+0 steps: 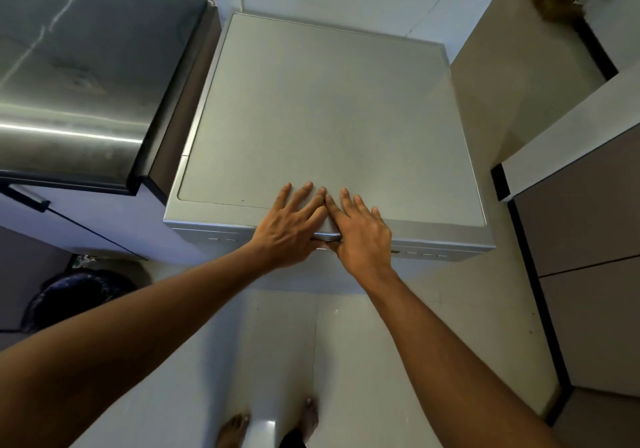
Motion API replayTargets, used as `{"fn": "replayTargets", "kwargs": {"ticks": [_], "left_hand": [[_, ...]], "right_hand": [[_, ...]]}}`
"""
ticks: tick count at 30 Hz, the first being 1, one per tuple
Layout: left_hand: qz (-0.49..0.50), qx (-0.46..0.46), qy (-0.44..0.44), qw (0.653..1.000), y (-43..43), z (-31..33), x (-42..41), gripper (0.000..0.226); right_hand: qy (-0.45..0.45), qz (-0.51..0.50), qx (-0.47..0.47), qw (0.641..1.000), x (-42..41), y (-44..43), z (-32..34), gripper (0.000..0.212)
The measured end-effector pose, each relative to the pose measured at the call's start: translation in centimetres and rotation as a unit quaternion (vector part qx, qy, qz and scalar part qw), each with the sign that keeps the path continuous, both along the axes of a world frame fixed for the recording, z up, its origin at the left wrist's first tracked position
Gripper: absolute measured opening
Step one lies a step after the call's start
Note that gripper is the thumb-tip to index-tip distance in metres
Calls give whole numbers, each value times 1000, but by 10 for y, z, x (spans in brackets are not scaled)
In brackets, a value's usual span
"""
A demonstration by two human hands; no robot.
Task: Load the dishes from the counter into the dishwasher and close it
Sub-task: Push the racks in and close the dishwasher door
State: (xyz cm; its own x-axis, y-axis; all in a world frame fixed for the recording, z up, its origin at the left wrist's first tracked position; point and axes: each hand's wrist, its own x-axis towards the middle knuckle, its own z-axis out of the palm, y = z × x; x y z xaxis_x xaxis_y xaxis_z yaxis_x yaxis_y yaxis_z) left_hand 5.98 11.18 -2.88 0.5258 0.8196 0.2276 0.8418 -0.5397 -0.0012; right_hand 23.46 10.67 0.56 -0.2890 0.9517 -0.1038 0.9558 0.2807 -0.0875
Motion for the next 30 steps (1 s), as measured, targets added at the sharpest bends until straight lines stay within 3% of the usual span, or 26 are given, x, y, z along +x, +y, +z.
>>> {"fn": "replayTargets", "kwargs": {"ticks": [5, 8, 14, 18, 23, 27, 30], "left_hand": [[20, -51, 8, 998, -2, 8, -2, 75], [41, -89, -39, 994, -3, 13, -2, 83], [28, -74, -202, 976, -5, 19, -26, 61], [66, -54, -202, 976, 15, 26, -72, 48], [201, -24, -228, 952, 89, 41, -154, 40], [327, -121, -241, 906, 158, 50, -222, 65], [314, -145, -148, 927, 199, 61, -240, 95]], "right_hand": [[36, -9, 39, 999, -2, -4, -1, 95], [67, -25, 26, 997, -6, -7, 4, 91], [176, -60, 28, 982, -13, -13, 5, 68], [273, -87, 57, 956, -34, 4, 6, 44], [358, -77, -22, 930, -105, 72, 17, 29], [382, -104, -60, 917, -160, 141, 29, 24], [394, -107, -36, 912, -191, 193, 44, 23]]}}
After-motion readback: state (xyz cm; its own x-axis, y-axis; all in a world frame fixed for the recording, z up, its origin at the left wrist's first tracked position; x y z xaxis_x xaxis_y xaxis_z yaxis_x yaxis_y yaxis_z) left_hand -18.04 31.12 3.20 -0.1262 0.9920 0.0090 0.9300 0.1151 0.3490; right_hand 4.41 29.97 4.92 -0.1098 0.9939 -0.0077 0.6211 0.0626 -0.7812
